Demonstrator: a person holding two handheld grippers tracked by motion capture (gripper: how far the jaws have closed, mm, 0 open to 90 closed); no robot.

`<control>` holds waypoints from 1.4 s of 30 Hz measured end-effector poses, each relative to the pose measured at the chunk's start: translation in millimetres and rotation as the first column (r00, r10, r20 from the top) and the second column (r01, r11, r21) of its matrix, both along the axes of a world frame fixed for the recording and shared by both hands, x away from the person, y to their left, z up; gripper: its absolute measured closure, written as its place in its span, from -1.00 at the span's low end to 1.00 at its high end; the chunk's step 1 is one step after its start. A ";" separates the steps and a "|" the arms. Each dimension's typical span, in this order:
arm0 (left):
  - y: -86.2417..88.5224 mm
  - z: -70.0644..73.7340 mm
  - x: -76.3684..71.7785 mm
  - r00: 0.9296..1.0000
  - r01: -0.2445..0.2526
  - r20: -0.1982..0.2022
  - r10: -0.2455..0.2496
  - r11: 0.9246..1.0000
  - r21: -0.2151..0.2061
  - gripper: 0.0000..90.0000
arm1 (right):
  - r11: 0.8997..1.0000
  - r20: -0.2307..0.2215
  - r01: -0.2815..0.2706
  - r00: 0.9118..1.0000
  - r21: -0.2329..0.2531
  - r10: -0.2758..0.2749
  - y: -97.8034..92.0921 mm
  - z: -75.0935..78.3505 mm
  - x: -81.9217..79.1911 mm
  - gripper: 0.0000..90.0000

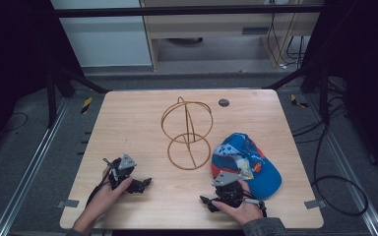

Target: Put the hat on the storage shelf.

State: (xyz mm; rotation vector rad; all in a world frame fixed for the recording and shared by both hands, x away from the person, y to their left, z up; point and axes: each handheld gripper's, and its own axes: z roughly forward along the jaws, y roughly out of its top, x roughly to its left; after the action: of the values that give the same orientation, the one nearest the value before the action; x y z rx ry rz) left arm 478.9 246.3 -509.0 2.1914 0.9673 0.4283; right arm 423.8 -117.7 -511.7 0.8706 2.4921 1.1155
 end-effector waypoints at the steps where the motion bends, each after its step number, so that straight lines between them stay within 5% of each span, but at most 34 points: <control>1: 0.0 0.0 0.0 1.000 0.000 0.000 0.000 1.000 0.000 -1.00 | 1.000 0.000 0.000 1.000 0.000 0.000 0.0 0.0 0.0 -0.66; 12: -0.2 0.0 -0.4 1.000 -0.003 0.001 0.003 1.000 0.001 -1.00 | 1.000 -0.002 0.005 1.000 -0.023 -0.005 2.3 2.7 -2.5 -0.66; 16: -0.2 0.0 -0.4 1.000 -0.003 0.001 0.003 1.000 0.000 -1.00 | 1.000 -0.014 -0.013 1.000 0.003 0.013 1.3 9.1 -12.5 -0.74; 24: -0.2 0.0 -0.8 1.000 -0.002 0.000 0.002 1.000 0.000 -1.00 | 0.998 0.034 0.060 0.998 -0.011 -0.060 -18.9 18.3 -22.8 -0.73; 32: -0.2 0.0 -0.8 1.000 -0.003 0.000 0.003 1.000 0.000 -1.00 | 0.988 0.091 0.153 0.984 0.027 -0.155 -40.0 25.6 -21.8 -0.74; 42: 0.0 0.0 -0.7 1.000 0.000 0.000 0.000 1.000 0.000 -1.00 | 0.967 0.132 0.251 0.961 -0.039 -0.244 -68.0 49.3 -22.5 -0.52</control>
State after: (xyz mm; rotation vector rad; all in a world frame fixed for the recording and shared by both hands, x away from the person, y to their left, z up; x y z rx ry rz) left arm 478.2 246.3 -508.9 2.1911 0.9675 0.4285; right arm 401.3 -185.7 -462.4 1.0288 2.2271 0.9810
